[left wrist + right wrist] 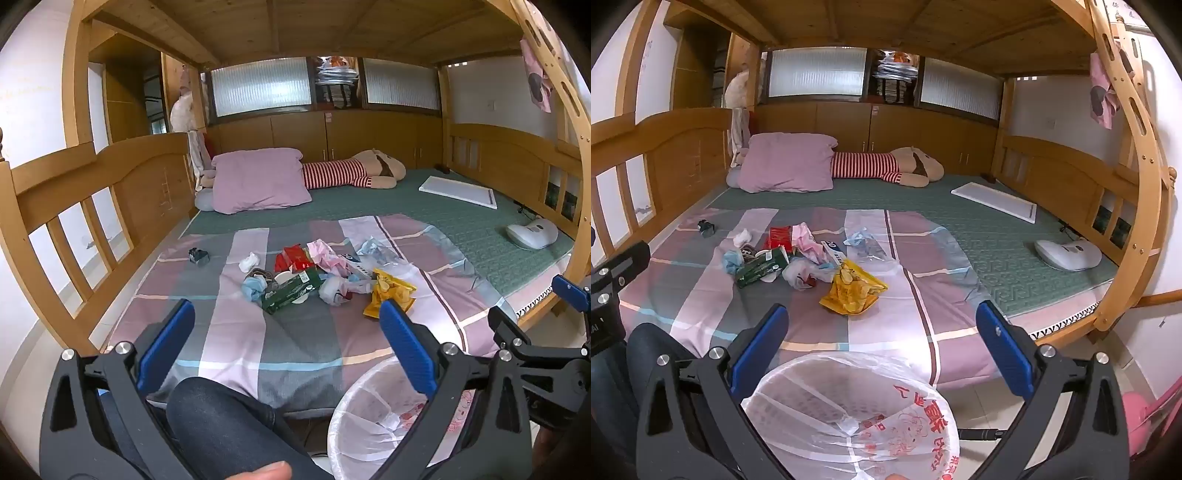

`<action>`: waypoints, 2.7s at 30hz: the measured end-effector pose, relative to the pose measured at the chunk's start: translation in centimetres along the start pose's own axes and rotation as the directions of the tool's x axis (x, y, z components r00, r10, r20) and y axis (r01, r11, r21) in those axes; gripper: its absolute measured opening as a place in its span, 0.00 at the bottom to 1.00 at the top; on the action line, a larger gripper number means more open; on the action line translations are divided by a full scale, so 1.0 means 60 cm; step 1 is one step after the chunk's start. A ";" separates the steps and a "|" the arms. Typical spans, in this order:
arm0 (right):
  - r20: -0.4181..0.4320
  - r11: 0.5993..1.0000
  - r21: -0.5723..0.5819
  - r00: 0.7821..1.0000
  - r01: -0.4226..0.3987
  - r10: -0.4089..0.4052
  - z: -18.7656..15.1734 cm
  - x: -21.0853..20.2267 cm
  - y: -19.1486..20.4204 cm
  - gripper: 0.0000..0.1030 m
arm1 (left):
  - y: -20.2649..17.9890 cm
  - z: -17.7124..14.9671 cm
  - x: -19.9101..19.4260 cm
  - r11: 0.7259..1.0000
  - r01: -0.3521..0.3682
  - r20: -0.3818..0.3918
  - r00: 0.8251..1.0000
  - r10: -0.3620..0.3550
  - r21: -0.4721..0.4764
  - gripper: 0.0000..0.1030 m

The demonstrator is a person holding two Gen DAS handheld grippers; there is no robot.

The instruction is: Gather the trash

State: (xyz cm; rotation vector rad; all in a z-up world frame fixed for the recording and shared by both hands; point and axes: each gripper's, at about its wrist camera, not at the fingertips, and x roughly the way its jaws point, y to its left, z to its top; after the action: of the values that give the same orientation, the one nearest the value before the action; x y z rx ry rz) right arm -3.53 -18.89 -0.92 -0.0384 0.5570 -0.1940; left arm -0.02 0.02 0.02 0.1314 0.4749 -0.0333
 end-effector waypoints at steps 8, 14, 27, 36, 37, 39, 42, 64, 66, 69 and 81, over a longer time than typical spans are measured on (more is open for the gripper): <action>0.002 1.000 0.005 1.000 -0.004 0.004 0.000 -0.001 0.000 0.97 | -0.001 0.000 0.000 1.000 -0.001 -0.003 1.000 0.001 0.002 0.97; 0.006 1.000 0.002 1.000 -0.005 0.005 -0.004 0.002 -0.005 0.97 | -0.001 -0.001 0.000 1.000 0.003 -0.008 1.000 -0.003 -0.001 0.97; 0.006 1.000 0.005 1.000 -0.011 0.011 -0.001 0.001 0.006 0.97 | 0.002 -0.012 0.008 1.000 0.005 -0.017 1.000 -0.005 -0.009 0.97; 0.004 1.000 0.006 1.000 -0.016 0.016 -0.003 -0.003 0.012 0.97 | 0.004 -0.015 0.015 1.000 0.006 -0.022 1.000 -0.006 -0.012 0.97; 0.004 1.000 0.005 1.000 -0.017 0.017 -0.004 -0.002 0.009 0.97 | 0.005 -0.014 0.015 1.000 0.007 -0.023 1.000 -0.007 -0.012 0.97; 0.004 1.000 0.005 1.000 -0.016 0.016 -0.004 -0.002 0.012 0.97 | 0.005 -0.014 0.016 1.000 0.006 -0.024 1.000 -0.007 -0.012 0.97; 0.005 1.000 0.006 1.000 -0.017 0.017 -0.003 -0.002 0.011 0.97 | 0.005 -0.015 0.017 1.000 0.007 -0.025 1.000 -0.007 -0.013 0.97; -0.006 1.000 0.013 1.000 -0.027 0.027 -0.012 0.004 0.014 0.97 | 0.005 -0.014 0.016 1.000 0.008 -0.026 1.000 -0.009 -0.014 0.97; -0.006 1.000 0.013 1.000 -0.027 0.027 -0.012 0.004 0.015 0.97 | 0.005 -0.015 0.016 1.000 0.009 -0.026 1.000 -0.009 -0.015 0.97; -0.008 1.000 0.013 1.000 -0.028 0.028 -0.012 0.004 0.014 0.97 | 0.005 -0.014 0.016 1.000 0.008 -0.027 1.000 -0.009 -0.015 0.97; -0.012 0.999 0.018 0.999 -0.030 0.030 -0.015 0.005 0.013 0.97 | 0.004 -0.020 0.019 1.000 0.010 -0.032 0.999 -0.011 -0.016 0.97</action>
State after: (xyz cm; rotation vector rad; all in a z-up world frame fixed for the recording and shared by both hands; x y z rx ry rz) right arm -3.60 -18.18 -1.91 -0.0115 0.5675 -0.1700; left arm 0.45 0.45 -1.53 0.1141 0.5074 -0.0381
